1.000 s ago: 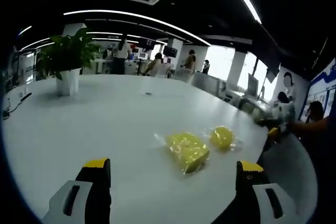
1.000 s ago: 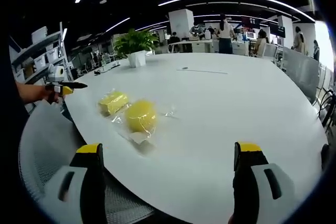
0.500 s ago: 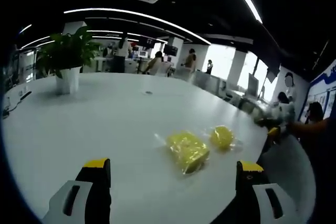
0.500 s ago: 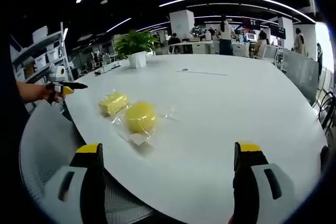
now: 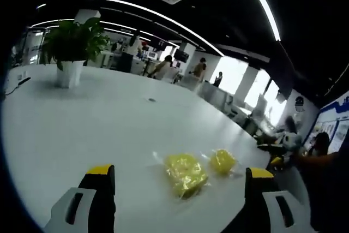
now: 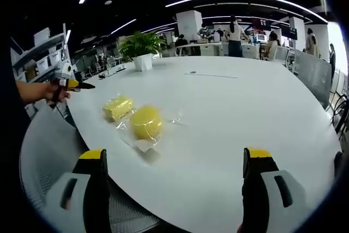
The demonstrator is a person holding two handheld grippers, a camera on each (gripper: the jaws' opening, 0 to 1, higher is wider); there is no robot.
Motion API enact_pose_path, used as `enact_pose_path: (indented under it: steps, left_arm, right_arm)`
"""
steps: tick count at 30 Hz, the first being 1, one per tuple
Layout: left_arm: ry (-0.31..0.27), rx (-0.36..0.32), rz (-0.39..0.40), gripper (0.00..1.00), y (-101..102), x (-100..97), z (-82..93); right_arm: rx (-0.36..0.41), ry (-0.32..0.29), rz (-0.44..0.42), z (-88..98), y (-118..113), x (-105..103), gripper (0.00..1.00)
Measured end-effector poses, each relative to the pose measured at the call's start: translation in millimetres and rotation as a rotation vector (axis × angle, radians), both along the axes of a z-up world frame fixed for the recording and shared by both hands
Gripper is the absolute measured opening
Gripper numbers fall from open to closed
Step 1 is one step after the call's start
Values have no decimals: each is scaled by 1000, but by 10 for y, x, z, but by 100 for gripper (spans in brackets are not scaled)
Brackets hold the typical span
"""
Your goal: Compare the silicone blocks by pressing each to a similar depth, holding the contact briefly, and releasing to observe deformation and rebound differences across the visible hardness samples.
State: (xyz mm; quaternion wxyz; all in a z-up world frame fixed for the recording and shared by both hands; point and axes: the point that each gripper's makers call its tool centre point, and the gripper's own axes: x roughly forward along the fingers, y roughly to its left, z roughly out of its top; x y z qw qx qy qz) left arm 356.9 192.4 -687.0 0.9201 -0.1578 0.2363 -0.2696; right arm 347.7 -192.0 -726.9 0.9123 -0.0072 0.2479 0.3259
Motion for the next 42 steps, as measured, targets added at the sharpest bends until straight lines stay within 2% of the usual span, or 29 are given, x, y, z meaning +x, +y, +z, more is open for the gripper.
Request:
enact_pose_path:
  steps: [9,14,18,21,26,29,34,37,40,42]
  left_arm:
    - [127,-104,16,100,-165,154,-103]
    - [206,-89,18,100,-215,205,-219]
    - [238,-95,9,100,-296,235,-262]
    - [326,-90,-6,100,-341,205,-413]
    - [366,-104,-18,98,-418,253,-519]
    - [382,-137,-17,97,-437,347,-558]
    - [440,-178,-22,89,-480,389,-640]
    - [439,-163,-25,79,-489,425,-676]
    - [477,-150,-28,77,-507,428,-777]
    - [509,-173,-42,72,-546,422,-826]
  right_arm:
    - [1,6,-5,-18,-7,-15,97]
    - [5,10,-7,-29,4,-22,97]
    - [8,17,-2,-47,22,-39,97]
    - [7,19,0,-57,28,-56,97]
    - [12,19,-5,-54,28,-68,97]
    - [17,20,-10,-61,26,-73,97]
    - [24,20,-13,-67,40,-87,97]
    - [26,24,-15,-81,40,-100,97]
    - [28,26,-17,-87,32,-111,97]
    - [31,28,-19,-90,18,-113,97]
